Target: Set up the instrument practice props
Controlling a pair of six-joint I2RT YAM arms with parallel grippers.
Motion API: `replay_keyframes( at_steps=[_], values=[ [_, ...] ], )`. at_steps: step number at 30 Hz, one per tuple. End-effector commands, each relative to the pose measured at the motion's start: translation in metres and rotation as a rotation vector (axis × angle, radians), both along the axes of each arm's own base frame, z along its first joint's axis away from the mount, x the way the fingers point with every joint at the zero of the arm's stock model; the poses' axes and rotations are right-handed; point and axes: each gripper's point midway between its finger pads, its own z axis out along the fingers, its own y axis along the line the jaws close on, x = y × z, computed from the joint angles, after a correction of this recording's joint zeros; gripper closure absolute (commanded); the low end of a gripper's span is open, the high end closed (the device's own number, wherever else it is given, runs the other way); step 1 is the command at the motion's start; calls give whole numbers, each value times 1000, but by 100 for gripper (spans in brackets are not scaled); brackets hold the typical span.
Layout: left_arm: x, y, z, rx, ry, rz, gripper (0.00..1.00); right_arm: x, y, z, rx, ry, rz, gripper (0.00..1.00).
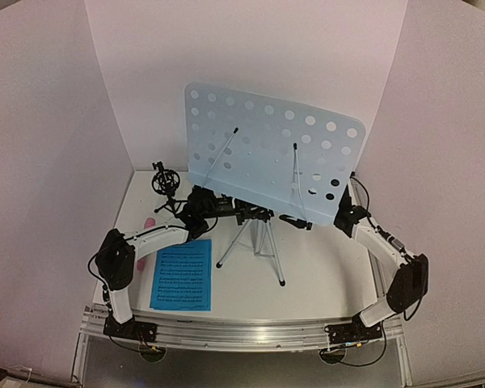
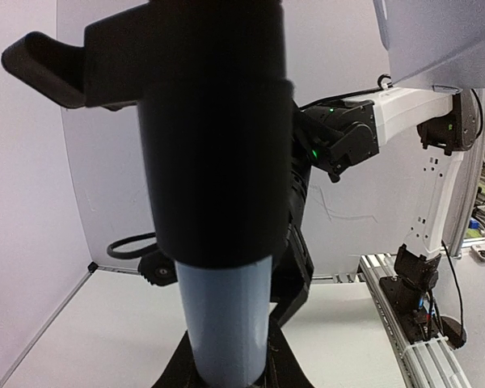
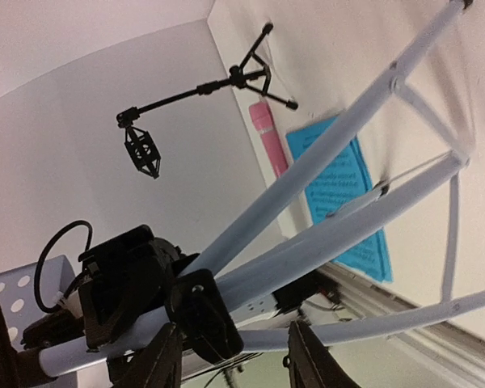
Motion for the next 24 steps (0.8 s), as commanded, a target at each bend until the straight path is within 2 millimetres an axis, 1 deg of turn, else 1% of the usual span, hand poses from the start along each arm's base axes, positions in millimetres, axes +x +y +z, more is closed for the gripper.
replay_keyframes(
  at_steps=[1,3,6,8,10,11,12,14,16,17,19,24],
  values=[
    [0,-6,-20,27,-152,5,100,7,-26,29,-219,-558,76,56],
    [0,-6,-20,27,-147,2,100,10,-38,27,-361,-816,107,55],
    [0,-6,-19,26,-140,3,100,6,-50,36,-514,-1219,149,54],
    [1,-6,-20,27,-137,9,100,-3,-51,49,-566,-1518,192,52],
    [2,-6,-20,27,-137,14,100,-20,-46,52,-607,-1840,253,47],
    [3,-6,-20,26,-139,17,100,-27,-43,47,-631,-1970,294,46],
    [3,-6,-21,27,-138,19,100,-31,-40,41,-641,-2051,352,47],
    [4,-7,-21,27,-136,22,100,-30,-31,36,-680,-2135,410,48],
    [5,-7,-22,30,-134,24,100,-30,-16,30,-753,-2251,500,48],
    [6,-8,-22,33,-133,25,100,-27,-10,30,-806,-2302,531,47],
    [6,-8,-22,36,-135,25,100,-22,-5,28,-870,-2370,581,47],
    [8,-10,-22,37,-140,27,100,-14,7,18,-925,-2465,690,46]
  ],
)
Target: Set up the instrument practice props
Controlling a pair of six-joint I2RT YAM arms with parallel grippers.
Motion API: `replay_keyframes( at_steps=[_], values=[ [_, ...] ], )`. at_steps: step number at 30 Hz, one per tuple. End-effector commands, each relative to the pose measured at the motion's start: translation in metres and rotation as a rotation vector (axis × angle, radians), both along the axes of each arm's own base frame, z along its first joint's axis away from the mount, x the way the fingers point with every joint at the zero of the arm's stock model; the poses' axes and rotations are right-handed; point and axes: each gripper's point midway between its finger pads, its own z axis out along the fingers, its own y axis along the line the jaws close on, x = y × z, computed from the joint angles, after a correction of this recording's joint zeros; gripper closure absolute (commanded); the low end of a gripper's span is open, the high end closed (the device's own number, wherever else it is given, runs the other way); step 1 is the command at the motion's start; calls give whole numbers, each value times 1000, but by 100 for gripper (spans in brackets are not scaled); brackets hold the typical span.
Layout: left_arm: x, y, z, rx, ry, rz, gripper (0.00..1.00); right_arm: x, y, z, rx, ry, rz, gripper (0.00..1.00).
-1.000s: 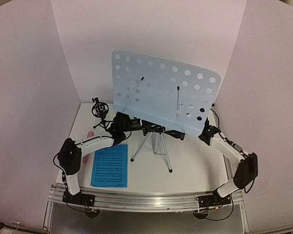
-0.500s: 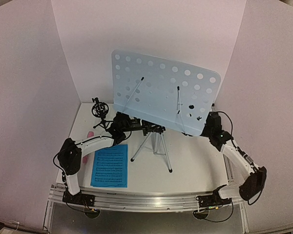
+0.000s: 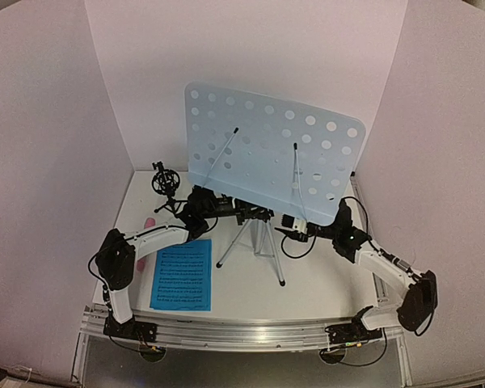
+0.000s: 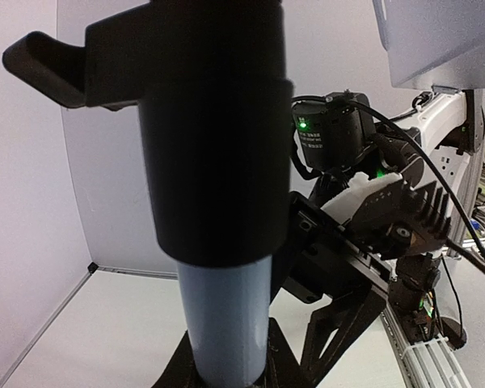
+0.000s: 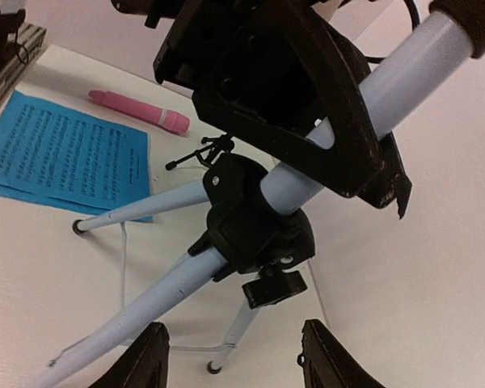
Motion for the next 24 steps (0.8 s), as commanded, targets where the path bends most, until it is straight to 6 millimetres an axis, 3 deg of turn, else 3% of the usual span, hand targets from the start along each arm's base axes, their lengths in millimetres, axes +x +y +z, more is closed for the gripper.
replay_keyframes(
  at_steps=[1,9,12,15,22,24],
  values=[
    [8,-10,-21,38,-141,24,100,16,9,18,-117,-281,33,46],
    [8,-11,-21,41,-132,19,100,25,21,16,-138,-308,78,52],
    [8,-10,-19,38,-138,24,100,26,25,17,-138,-304,94,68],
    [8,-10,-19,38,-142,27,100,22,27,13,-152,-289,120,73],
    [8,-9,-18,37,-141,24,100,8,28,8,-155,-191,165,99],
    [8,-9,-18,37,-142,25,100,-1,27,5,-153,-132,183,100]
  ],
)
